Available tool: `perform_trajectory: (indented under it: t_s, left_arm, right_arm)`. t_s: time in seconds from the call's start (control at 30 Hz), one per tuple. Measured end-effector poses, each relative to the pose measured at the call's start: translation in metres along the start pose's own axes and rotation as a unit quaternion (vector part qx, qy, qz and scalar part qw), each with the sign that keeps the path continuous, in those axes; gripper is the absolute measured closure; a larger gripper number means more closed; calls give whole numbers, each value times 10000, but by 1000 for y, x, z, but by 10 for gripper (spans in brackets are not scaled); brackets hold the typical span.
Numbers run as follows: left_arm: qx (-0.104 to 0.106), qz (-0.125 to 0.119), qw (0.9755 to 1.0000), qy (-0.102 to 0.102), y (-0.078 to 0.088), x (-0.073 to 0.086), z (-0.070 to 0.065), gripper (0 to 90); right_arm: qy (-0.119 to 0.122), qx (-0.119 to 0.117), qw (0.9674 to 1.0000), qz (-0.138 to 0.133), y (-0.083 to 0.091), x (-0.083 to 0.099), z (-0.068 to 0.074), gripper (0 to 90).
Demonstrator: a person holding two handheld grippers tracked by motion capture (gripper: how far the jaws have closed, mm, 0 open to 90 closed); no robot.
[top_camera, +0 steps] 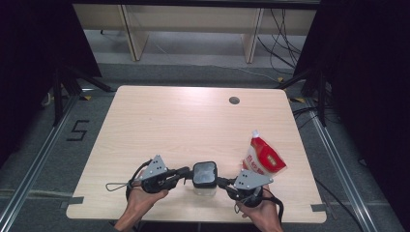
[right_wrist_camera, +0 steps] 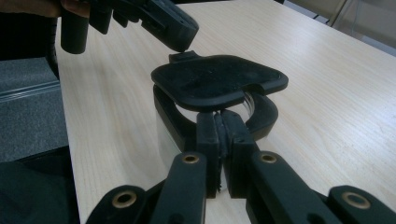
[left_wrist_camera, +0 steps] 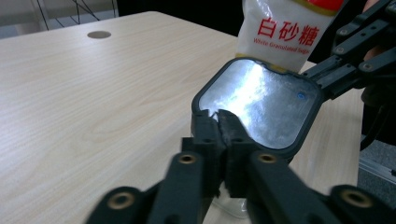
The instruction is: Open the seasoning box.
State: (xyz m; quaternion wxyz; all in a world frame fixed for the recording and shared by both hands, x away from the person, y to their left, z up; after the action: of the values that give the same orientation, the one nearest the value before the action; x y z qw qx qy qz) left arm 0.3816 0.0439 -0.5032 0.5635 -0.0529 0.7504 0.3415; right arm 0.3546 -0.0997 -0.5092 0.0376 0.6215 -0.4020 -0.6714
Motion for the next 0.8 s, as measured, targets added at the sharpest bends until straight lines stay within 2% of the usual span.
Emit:
perform_trajectory:
  t_s: [0.03, 0.1, 0.13, 0.2, 0.27, 0.3, 0.33, 0.4, 0.43, 0.47, 0.57, 0.6, 0.63, 0.7, 0.73, 0.77, 0.8]
  left_arm:
    - [36, -147, 9999, 73, 4, -4, 0, 807]
    - [-54, -211, 9998, 24, 13, -8, 4, 742]
    - [28, -260, 9997, -31, 15, -9, 5, 709]
    - [57, -160, 9998, -77, 18, -2, 9, 653]
    - [195, 91, 9997, -119, 15, 11, 10, 610]
    - [195, 91, 9997, -119, 15, 11, 10, 597]
    - [282, 354, 9989, -152, 9, 23, 9, 582]
    - [312, 515, 9980, -201, 1, 32, 8, 576]
    - [256, 604, 9973, -339, -2, 35, 10, 570]
    - [223, 644, 9969, -381, -4, 37, 11, 565]
    - [321, 645, 9967, -377, -8, 38, 11, 569]
    - [392, 736, 9955, -447, -13, 40, 9, 571]
    - [391, 787, 9948, -507, -16, 42, 8, 575]
    - [413, 826, 9945, -503, -18, 43, 6, 578]
    - [428, 811, 9943, -543, -20, 42, 4, 594]
    - [382, 839, 9938, -619, -20, 43, 5, 605]
    - [327, 873, 9938, -603, -20, 44, 7, 629]
  right_arm:
    - [-4, 16, 10000, -1, 0, 0, 0, 876]
    - [7, 13, 10000, -46, -1, -3, 0, 878]
    - [47, 5, 10000, -11, -1, -3, 0, 879]
    - [43, -13, 10000, -41, -1, -6, 1, 878]
    - [47, -10, 9999, -100, -1, -10, 1, 879]
    - [47, -10, 9999, -100, -1, -10, 1, 879]
    - [75, 8, 9999, -112, 0, -13, 1, 879]
    - [76, 7, 9998, -159, 0, -16, 1, 879]
    - [112, -18, 9998, -160, 0, -17, 2, 879]
    - [106, -12, 9997, -214, 0, -20, 2, 879]
    - [145, 10, 9996, -259, 0, -24, 3, 879]
    - [113, 41, 9995, -275, 0, -26, 3, 879]
    - [147, 32, 9994, -301, -1, -29, 4, 879]
    - [97, 63, 9993, -346, -1, -31, 4, 879]
    - [210, -5, 9991, -360, -2, -36, 7, 882]
    - [153, 27, 9992, -366, -3, -37, 7, 883]
    - [208, 9, 9990, -407, -4, -41, 8, 884]
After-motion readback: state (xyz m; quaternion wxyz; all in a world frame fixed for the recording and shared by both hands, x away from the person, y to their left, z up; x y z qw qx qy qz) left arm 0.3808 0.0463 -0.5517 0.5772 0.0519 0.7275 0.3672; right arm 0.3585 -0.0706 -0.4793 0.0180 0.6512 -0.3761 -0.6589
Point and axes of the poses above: each handheld gripper's, and its own axes: y roughly backward along the jaws, x roughly out of its underside, z roughly to its left, the point moved 10 cm from there along -y, roughly forward along the jaws, and after that the axes turned 8 degrees about z, right-handed, at the moved point
